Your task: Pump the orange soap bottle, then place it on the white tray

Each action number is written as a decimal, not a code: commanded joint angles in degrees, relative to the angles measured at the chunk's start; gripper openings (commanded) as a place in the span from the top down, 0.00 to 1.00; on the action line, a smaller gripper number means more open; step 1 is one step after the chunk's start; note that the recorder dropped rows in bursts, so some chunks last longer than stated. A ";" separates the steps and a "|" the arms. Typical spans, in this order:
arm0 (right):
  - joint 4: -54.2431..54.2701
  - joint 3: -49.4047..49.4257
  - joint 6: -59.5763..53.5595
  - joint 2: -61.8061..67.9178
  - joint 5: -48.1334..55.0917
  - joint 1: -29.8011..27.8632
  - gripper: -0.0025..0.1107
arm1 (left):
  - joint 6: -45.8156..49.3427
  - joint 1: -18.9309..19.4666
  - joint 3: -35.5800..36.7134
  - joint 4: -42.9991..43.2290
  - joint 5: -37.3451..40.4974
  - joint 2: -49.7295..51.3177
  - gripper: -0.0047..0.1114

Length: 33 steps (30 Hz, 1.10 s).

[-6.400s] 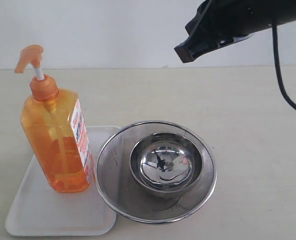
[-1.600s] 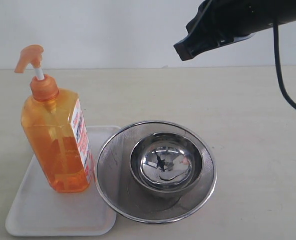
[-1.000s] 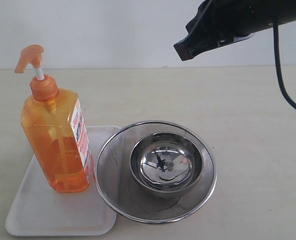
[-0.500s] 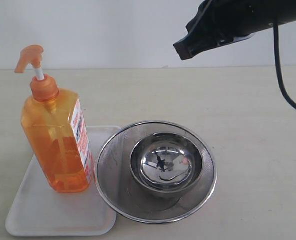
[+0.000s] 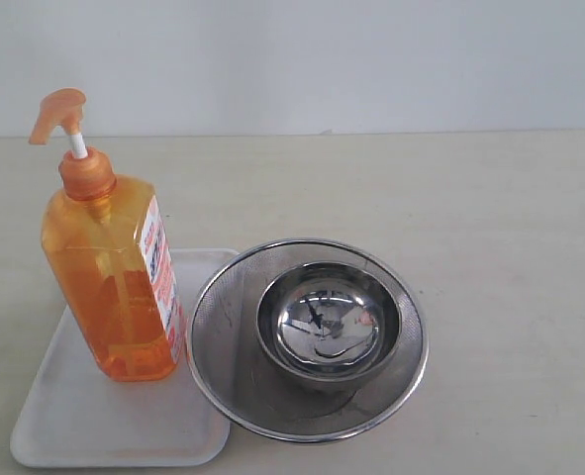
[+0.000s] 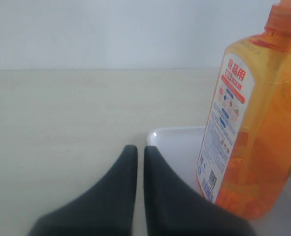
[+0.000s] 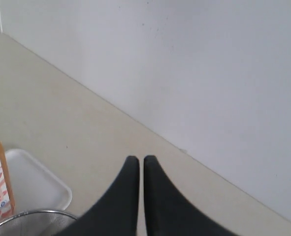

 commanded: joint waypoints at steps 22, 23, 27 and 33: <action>4.49 26.73 1.06 -31.51 -11.05 -26.28 0.98 | 0.23 0.03 0.14 -0.63 0.16 -0.21 0.92; 4.67 27.48 1.06 -32.31 -11.18 -27.24 0.98 | 0.23 0.03 0.14 -0.63 0.16 -0.21 0.92; 6.93 30.81 1.06 -35.41 -11.43 -30.72 0.98 | 0.23 0.03 0.14 -0.63 0.16 -0.21 0.92; 7.04 37.86 1.19 -39.62 -13.47 -34.77 0.98 | 0.23 0.03 0.14 -0.63 0.16 -0.21 0.92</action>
